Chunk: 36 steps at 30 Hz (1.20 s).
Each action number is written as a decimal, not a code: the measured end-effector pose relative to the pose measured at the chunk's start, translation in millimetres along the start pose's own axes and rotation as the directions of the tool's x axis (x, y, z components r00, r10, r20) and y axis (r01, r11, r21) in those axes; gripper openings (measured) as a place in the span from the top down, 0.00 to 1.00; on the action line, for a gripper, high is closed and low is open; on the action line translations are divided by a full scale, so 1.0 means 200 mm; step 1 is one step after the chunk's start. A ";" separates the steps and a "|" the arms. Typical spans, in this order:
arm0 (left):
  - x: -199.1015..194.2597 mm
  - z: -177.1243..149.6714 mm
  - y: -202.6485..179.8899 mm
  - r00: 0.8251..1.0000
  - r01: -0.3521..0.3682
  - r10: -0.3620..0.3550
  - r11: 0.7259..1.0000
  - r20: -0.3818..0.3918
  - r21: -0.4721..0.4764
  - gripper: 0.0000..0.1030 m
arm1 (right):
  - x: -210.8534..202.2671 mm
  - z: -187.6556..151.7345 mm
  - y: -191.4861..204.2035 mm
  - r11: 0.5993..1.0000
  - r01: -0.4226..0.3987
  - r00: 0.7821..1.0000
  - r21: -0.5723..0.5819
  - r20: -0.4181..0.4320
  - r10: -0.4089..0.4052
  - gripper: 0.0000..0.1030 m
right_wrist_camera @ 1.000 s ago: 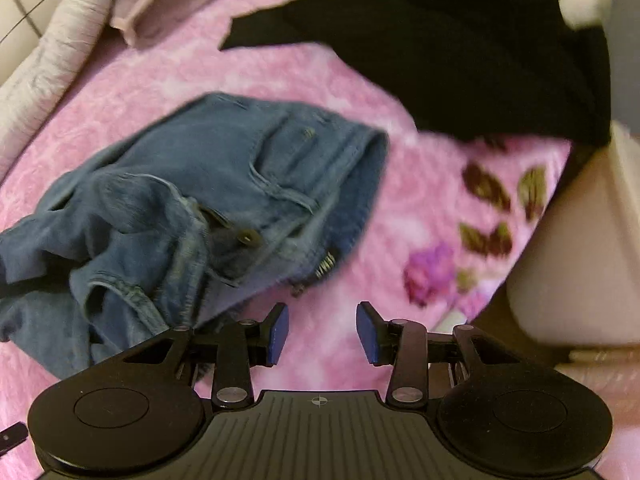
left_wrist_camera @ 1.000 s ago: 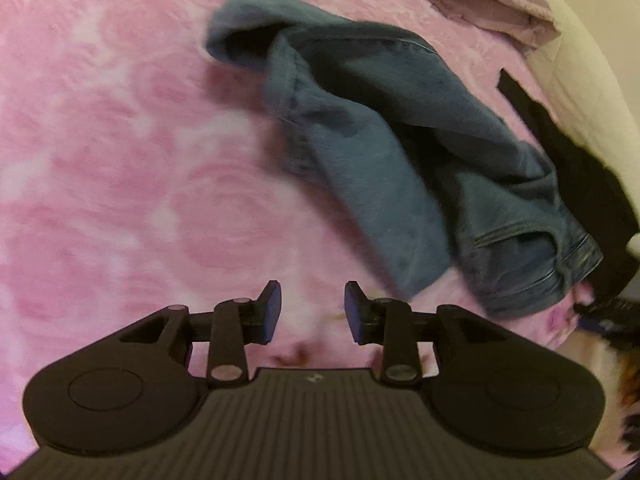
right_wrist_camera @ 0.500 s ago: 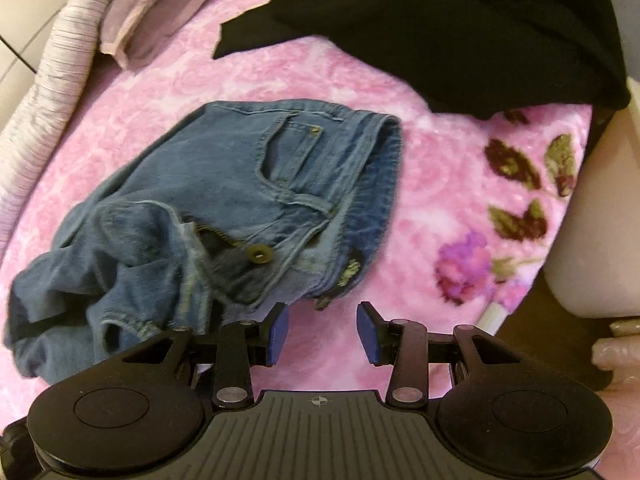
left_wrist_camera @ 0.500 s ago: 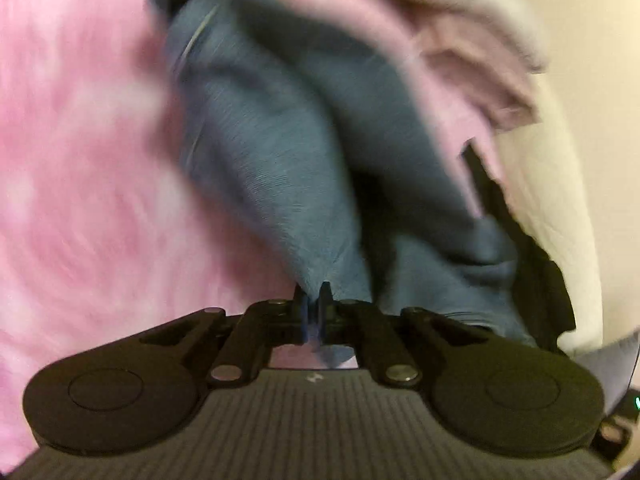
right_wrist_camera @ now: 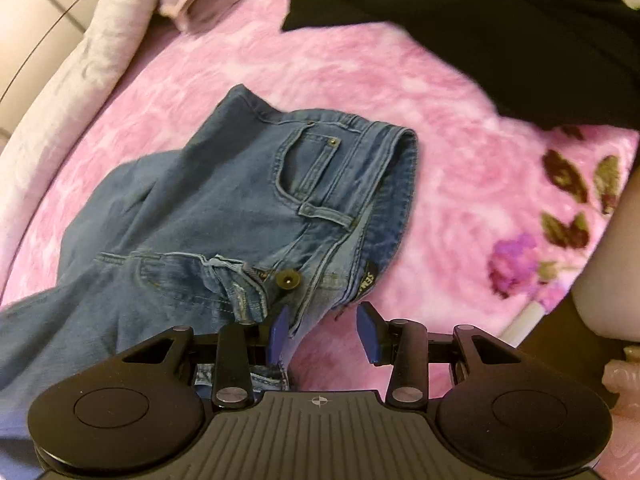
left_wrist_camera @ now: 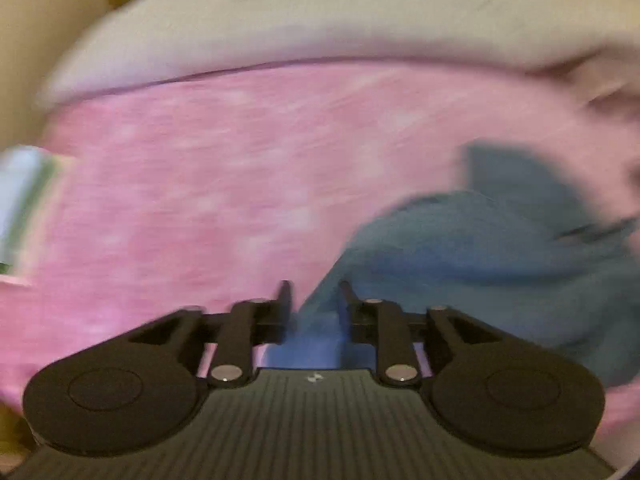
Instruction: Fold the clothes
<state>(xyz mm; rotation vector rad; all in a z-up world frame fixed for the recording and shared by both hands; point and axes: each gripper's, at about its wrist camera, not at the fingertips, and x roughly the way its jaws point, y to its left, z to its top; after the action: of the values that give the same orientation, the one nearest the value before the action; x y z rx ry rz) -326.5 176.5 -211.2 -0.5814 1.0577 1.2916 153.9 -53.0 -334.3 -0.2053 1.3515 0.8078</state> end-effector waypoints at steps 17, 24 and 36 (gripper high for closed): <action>0.26 -0.70 -0.04 0.949 0.178 -0.257 0.914 -0.182 -0.365 0.74 | 0.22 -0.33 0.10 0.985 -0.163 0.987 -0.061 -0.027 0.161 0.41; 0.31 -0.68 0.04 0.960 0.184 -0.245 0.917 -0.137 -0.354 0.74 | 0.08 -0.06 0.52 0.941 -0.111 0.953 -0.320 0.236 0.193 0.84; 0.32 -0.74 0.16 0.958 0.172 -0.244 0.911 -0.154 -0.374 0.74 | -0.02 -0.06 0.28 0.959 -0.233 0.962 0.164 0.183 0.202 0.35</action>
<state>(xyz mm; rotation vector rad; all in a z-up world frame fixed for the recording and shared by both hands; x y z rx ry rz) -405.9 89.4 -326.7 -1.0912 0.8932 1.2606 110.9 -20.9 -316.6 0.1566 1.2968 0.8584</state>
